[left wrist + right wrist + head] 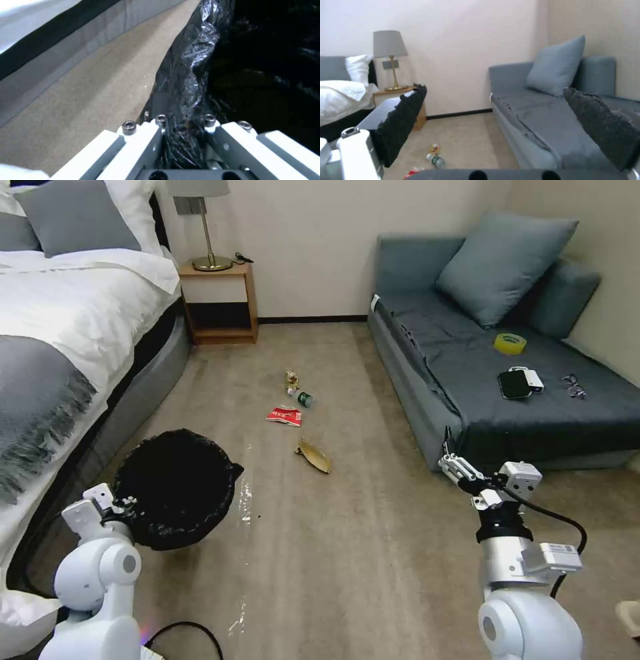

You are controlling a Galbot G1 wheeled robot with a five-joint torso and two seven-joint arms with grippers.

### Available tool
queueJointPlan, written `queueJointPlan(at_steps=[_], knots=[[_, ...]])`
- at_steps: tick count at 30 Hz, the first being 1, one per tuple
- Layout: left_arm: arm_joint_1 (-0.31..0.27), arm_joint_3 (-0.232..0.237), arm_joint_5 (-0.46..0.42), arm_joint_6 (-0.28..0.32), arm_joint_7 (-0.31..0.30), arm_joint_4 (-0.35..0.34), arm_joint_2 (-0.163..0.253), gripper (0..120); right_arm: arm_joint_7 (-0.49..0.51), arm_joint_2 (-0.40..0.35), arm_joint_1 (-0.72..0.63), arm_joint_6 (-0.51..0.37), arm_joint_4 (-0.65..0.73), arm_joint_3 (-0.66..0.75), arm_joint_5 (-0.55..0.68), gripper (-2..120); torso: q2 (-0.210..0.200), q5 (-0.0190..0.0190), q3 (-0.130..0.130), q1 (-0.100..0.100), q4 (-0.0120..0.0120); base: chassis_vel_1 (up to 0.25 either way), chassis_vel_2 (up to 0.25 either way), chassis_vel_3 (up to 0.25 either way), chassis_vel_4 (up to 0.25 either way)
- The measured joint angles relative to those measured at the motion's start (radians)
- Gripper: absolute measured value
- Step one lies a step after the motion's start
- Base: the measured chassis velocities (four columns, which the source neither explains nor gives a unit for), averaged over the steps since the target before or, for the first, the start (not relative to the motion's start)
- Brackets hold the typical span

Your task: Pick up the trash bin, then pick up the garbage on the floor and place it into the trash bin.

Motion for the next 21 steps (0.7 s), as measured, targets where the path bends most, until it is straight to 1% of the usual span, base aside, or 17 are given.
queueJointPlan(at_steps=[8,15,21], knots=[[0.019,-0.013,0.016,-0.003,0.017,-0.013,-0.029,3,-0.047,-0.009,0.003,0.026,-0.012,0.011,0.010,100,0.000,0.0001,0.000,0.000,-0.0001,0.000,0.000,0.000,0.000],[0.023,-0.021,0.016,-0.010,0.022,-0.018,-0.033,3,-0.059,-0.016,-0.001,0.038,-0.016,0.017,0.010,100,0.000,0.0001,0.000,0.000,0.0000,0.000,0.000,0.000,0.000],[0.028,-0.028,0.015,-0.025,0.028,-0.018,-0.036,3,-0.063,-0.018,-0.011,0.046,-0.013,0.019,0.009,100,0.000,0.0001,0.000,0.000,0.0000,-0.079,0.079,0.078,-0.081]])
